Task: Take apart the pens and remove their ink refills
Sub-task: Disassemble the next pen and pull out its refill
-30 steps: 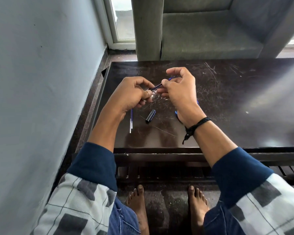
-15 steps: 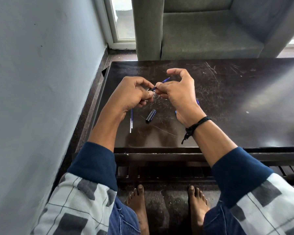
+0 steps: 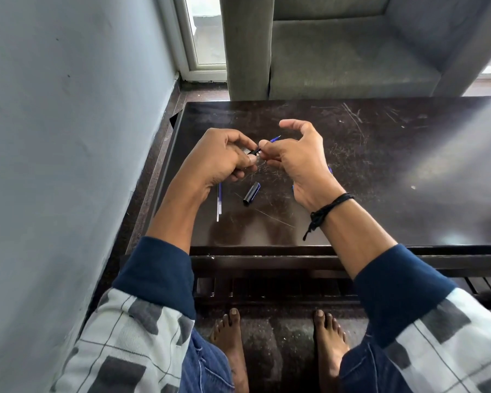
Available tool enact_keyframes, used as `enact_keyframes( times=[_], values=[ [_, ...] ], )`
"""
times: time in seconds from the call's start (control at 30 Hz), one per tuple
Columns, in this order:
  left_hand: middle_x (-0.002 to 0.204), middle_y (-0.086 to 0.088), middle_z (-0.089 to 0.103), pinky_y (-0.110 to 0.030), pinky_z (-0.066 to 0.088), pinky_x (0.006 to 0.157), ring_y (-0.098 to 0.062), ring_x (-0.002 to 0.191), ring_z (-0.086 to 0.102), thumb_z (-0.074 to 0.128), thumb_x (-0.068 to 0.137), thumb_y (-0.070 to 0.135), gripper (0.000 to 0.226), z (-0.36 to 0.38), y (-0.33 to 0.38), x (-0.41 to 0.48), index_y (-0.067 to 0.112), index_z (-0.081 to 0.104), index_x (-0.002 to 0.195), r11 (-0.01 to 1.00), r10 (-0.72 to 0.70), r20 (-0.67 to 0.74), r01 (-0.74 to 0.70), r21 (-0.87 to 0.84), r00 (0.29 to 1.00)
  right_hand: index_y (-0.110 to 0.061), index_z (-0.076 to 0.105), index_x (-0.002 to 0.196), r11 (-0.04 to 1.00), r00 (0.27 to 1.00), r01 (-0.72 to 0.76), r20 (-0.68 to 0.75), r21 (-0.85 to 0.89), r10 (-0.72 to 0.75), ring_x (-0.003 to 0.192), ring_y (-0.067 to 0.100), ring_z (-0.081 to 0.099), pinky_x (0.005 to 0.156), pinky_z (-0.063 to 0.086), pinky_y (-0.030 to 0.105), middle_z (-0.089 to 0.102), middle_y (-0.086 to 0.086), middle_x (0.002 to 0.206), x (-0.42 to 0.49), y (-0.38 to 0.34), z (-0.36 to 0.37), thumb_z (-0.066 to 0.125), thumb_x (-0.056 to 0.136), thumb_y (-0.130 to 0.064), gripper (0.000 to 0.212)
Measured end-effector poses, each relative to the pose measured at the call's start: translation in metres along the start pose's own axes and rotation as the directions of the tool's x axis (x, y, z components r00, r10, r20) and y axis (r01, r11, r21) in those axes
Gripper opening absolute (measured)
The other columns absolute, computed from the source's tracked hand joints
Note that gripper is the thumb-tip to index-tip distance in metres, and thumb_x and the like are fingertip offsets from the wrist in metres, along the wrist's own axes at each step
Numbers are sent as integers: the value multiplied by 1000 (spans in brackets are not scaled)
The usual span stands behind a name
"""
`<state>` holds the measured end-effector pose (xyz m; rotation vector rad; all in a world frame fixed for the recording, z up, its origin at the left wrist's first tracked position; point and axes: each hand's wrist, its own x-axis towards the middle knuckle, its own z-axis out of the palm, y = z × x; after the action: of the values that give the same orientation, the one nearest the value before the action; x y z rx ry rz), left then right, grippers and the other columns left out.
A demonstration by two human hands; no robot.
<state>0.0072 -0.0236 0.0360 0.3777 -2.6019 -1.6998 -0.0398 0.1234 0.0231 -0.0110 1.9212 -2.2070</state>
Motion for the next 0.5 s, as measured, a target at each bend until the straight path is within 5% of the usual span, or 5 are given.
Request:
enact_keyframes(
  times=[0.27, 0.5],
  values=[
    [84, -16, 76, -18, 54, 55, -2, 57, 69, 73, 89, 0, 19, 0, 0, -1, 4, 70, 107, 1000, 17, -3, -17, 11, 1000, -9, 51, 126, 1000, 1000, -16, 26, -25, 17, 71, 15, 71, 61, 55, 20, 74, 20, 88, -1, 1, 1, 78, 81, 6, 55],
    [78, -9, 77, -35, 63, 70, -30, 81, 76, 78, 84, 4, 23, 2, -4, 1, 14, 70, 103, 997, 63, -14, -63, 50, 998, -11, 51, 124, 998, 998, -62, 23, -23, 62, 68, 18, 71, 56, 53, 19, 73, 24, 101, 2, 3, -1, 78, 80, 6, 55]
  ],
)
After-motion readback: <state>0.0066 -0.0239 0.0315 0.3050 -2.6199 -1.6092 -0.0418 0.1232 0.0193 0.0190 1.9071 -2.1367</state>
